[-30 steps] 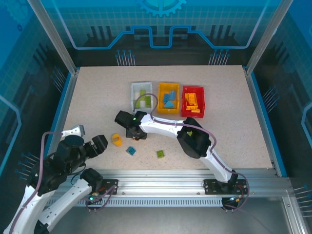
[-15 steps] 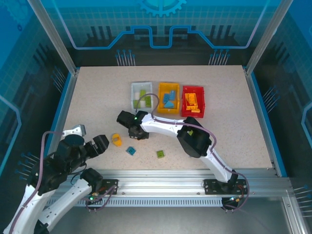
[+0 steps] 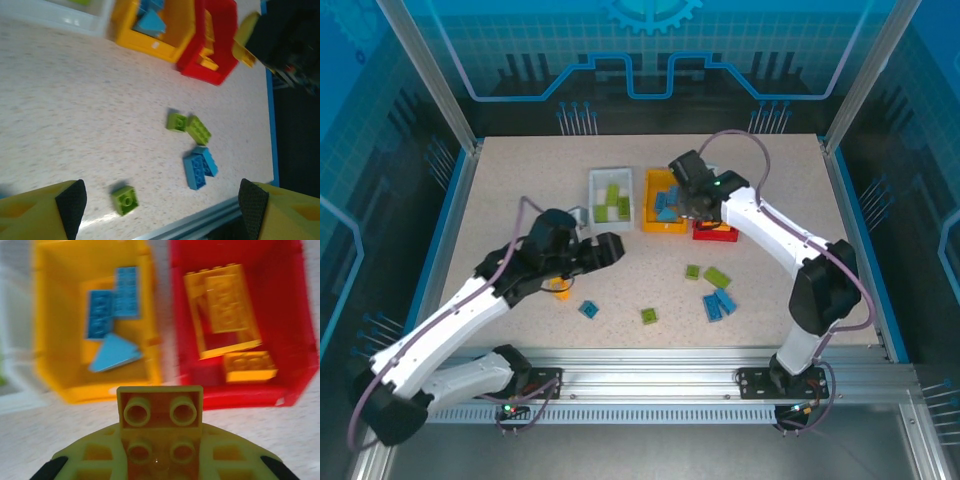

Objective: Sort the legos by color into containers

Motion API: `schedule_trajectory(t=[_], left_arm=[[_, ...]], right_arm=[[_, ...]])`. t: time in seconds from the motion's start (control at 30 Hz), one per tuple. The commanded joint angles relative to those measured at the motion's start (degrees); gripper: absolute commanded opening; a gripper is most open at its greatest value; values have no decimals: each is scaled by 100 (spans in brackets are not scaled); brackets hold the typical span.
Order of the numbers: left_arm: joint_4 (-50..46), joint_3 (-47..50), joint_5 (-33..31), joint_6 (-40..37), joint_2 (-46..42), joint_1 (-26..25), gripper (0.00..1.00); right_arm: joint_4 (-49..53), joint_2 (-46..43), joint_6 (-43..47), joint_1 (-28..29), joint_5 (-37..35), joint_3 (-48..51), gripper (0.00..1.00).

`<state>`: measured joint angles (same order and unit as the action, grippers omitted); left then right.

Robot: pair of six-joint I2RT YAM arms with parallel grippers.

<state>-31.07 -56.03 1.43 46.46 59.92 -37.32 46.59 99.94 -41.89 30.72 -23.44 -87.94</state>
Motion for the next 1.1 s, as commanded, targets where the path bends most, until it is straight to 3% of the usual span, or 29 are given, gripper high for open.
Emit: schedule_trajectory(t=[0.0,0.33,0.5,0.73,0.93,1.07], left_arm=[[914,-512,69,-39,560,-434,84],[1413,-1042,77,-73,1699,-900,84],[1291,-1161,8,-146,1780,-908,84],[1035,-1097,-136,-201,1726,-909,83],[652,-889,-379,-71,1505,-919,83],[134,-679,-726,182,1238,-932,83]], right_arm=[[556,520,718,-411,-296,-393,20],[1278,2352,1099,-1202,-557,-2257,23],[1476,2782,1136,-1365,-600,-2734,31],[1388,2609,1319,-1298,-512,-2816,52],[1275,1880,1389,-1112,-479,-2659,55],[793,850,1581,-791,-493,-2106,56]])
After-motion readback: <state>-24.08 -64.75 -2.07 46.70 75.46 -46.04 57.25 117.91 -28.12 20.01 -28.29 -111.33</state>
